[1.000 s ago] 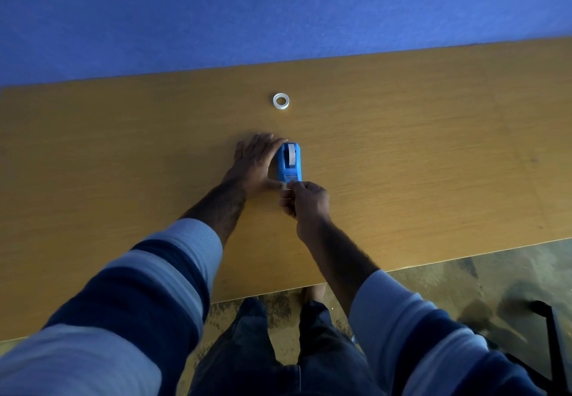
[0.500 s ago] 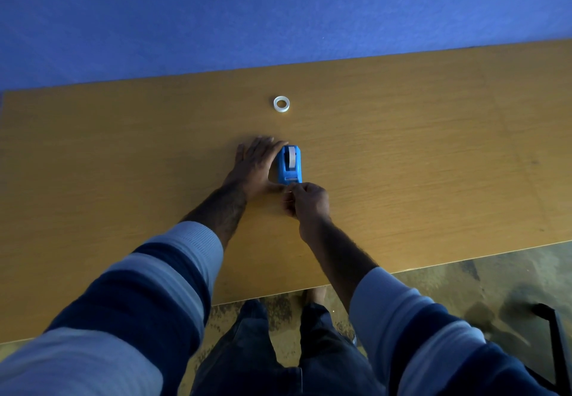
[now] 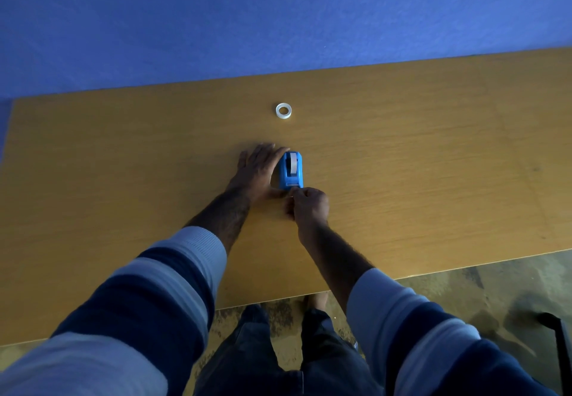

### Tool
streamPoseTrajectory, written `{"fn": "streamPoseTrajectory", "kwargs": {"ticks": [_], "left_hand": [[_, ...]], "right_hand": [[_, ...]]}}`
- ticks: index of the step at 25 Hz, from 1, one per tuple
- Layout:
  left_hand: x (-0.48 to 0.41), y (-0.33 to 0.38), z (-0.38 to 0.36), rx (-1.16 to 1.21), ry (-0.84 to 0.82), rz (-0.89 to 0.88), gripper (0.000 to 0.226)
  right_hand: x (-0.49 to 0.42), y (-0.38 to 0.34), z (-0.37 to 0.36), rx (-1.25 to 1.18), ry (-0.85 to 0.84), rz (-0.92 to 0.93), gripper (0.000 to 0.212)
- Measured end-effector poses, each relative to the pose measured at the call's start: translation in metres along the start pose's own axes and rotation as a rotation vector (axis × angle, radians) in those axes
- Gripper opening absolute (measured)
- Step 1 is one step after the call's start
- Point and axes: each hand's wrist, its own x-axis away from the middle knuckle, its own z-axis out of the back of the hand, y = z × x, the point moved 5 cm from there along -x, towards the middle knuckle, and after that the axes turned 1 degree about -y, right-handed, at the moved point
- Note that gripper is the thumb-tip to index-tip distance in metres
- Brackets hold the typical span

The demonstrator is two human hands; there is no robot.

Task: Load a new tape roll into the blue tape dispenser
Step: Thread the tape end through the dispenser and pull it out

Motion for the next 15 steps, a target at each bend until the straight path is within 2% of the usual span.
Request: {"fn": "streamPoseTrajectory", "kwargs": {"ticks": [8, 15], "left_hand": [[0.001, 0.001, 0.001, -0.009, -0.012, 0.0, 0.11], [0.002, 0.005, 0.004, -0.048, -0.043, 0.011, 0.117]], "right_hand": [[-0.004, 0.005, 0.004, 0.069, 0.032, 0.004, 0.016], [-0.013, -0.001, 0.021, 0.333, -0.004, 0.092, 0.006]]}}
